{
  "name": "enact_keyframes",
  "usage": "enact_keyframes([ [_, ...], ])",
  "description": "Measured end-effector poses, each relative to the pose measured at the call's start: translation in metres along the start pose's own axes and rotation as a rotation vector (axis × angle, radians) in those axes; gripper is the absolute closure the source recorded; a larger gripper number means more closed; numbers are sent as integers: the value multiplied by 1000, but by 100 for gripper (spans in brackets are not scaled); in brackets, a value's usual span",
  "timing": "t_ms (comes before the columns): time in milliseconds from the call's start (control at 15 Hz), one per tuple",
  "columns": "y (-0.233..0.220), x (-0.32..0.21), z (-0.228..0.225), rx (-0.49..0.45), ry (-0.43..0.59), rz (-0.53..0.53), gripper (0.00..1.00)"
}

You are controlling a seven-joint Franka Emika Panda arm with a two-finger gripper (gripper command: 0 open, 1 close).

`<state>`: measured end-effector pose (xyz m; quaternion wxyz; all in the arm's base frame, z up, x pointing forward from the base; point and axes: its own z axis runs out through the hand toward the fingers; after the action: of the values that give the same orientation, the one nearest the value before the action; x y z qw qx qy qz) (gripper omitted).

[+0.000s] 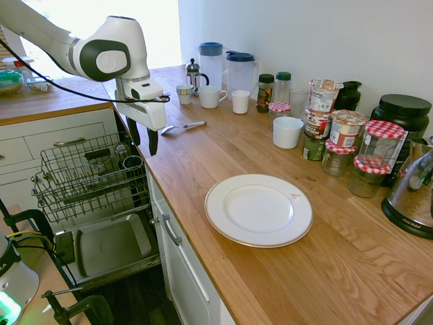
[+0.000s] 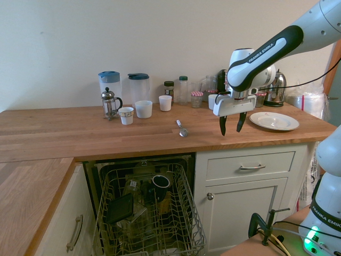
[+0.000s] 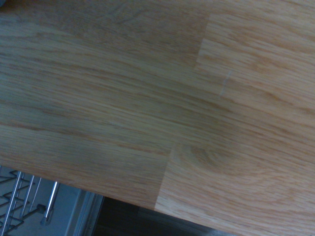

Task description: Put the spoon in the dishwasher

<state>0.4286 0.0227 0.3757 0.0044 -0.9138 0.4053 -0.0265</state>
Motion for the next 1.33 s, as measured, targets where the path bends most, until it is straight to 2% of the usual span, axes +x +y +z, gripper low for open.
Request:
enact_keyframes([
  [267,-2,1,1,4,-12,21,0],
  [467,-22,5,-7,34,6,60,0],
  [1000,-126,26,-9,100,59,223,0],
  [1333,-183,46,6,116,79,270,0],
])
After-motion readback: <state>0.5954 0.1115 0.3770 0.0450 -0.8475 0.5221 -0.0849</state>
